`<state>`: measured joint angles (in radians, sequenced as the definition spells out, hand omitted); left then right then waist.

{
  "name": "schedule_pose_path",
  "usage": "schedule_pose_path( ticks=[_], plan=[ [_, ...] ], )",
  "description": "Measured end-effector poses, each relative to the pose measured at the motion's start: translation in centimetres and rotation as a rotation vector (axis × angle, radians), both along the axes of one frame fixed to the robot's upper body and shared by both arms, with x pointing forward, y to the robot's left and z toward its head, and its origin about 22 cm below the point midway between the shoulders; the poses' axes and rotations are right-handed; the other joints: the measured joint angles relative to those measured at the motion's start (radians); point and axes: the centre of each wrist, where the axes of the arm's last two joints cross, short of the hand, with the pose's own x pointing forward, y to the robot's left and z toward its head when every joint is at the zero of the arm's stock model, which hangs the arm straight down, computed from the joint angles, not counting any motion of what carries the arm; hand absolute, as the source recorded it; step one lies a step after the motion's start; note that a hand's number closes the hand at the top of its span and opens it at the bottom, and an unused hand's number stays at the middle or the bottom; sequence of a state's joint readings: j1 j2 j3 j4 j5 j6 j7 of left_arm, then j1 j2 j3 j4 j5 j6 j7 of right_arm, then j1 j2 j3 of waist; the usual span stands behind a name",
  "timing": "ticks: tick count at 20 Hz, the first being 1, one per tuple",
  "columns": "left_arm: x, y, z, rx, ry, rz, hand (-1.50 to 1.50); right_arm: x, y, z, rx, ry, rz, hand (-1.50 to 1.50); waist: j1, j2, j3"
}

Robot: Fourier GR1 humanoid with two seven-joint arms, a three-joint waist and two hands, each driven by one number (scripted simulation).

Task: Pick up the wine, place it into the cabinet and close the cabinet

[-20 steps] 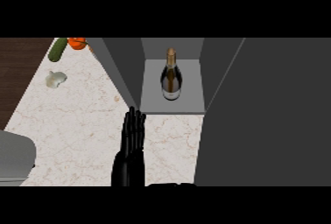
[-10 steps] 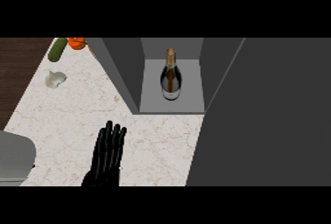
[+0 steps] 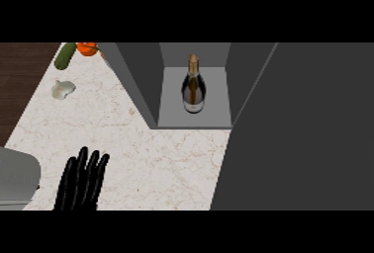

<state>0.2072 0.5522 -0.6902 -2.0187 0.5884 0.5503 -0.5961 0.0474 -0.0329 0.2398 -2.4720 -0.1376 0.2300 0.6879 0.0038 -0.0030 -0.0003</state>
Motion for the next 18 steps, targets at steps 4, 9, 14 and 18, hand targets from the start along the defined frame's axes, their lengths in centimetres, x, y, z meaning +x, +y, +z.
schedule_pose_path(
  ticks=[4, 9, 14, 18],
  plan=[
    [-0.1, 1.8, 0.7, -0.004, -0.011, 0.019, -1.50, -0.6, 1.2, -0.5, 0.026, 0.081, 0.065, 1.50, -0.001, -0.001, 0.000],
    [0.6, 4.6, 1.6, -0.008, -0.029, 0.062, -1.50, -1.5, 2.8, -0.8, 0.020, 0.123, 0.187, 1.50, -0.001, -0.002, 0.000],
    [0.3, 7.2, 2.6, -0.018, -0.024, 0.077, -1.50, -2.4, 4.6, -0.8, 0.016, 0.122, 0.298, 1.50, 0.001, -0.003, 0.000],
    [0.3, 9.3, 2.9, -0.008, -0.026, 0.089, -1.50, -3.0, 5.9, -0.4, 0.009, 0.126, 0.328, 1.50, 0.000, -0.005, -0.001]
  ],
)
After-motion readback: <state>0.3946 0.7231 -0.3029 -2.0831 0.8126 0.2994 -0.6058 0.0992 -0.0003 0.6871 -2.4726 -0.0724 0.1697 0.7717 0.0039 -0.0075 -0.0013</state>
